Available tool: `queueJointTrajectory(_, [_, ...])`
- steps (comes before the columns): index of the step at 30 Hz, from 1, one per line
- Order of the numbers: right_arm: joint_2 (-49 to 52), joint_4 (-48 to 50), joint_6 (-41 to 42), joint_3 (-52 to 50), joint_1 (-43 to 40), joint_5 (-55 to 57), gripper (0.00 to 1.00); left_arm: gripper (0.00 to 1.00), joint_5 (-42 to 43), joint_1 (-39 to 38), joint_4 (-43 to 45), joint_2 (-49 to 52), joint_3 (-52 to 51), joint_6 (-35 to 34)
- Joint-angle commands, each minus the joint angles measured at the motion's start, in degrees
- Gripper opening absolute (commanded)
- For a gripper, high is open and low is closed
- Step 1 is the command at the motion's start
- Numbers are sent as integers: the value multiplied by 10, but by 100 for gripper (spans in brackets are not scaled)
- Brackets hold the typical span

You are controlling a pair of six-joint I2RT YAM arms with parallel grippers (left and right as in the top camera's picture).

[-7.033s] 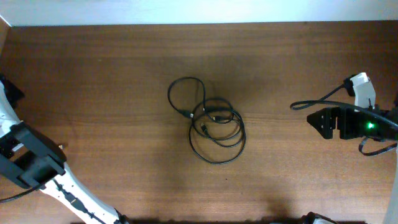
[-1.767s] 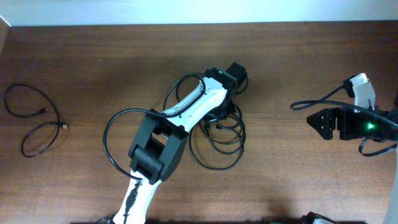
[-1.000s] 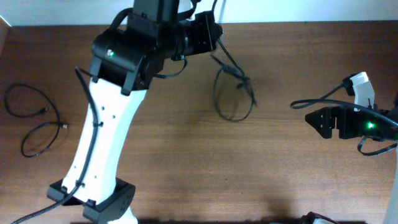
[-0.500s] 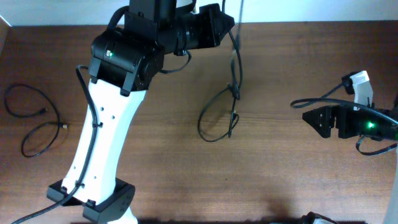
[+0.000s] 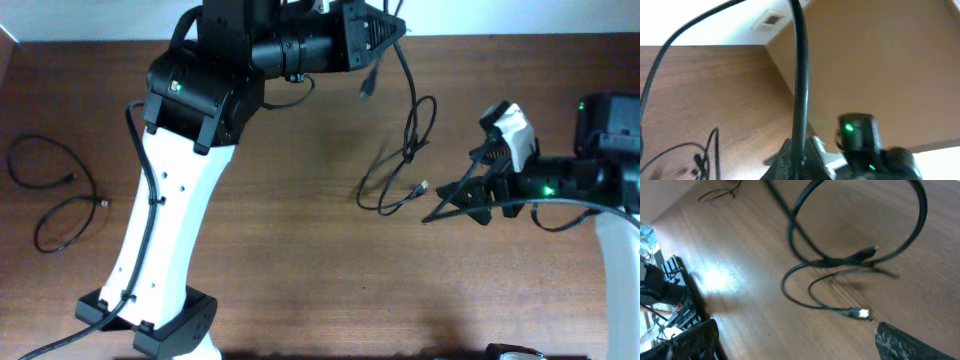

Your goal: Untangle cables

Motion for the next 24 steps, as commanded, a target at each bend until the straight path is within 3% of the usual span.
queueJointTrajectory(1, [31,13,-9,7,14,-14,92,0,56,0,8,-14,9,-5])
queueJointTrajectory(9, [88,43,-10,7,23,-71,81,0,61,-10,23,-14,9,-14])
queueJointTrajectory(18, [144,61,-9,7,47,-22,82,0,103,-10,56,-14,9,-40])
queueJointTrajectory(24, [197,132,-9,7,47,-14,86,0,165,-10,67,-14,9,-66])
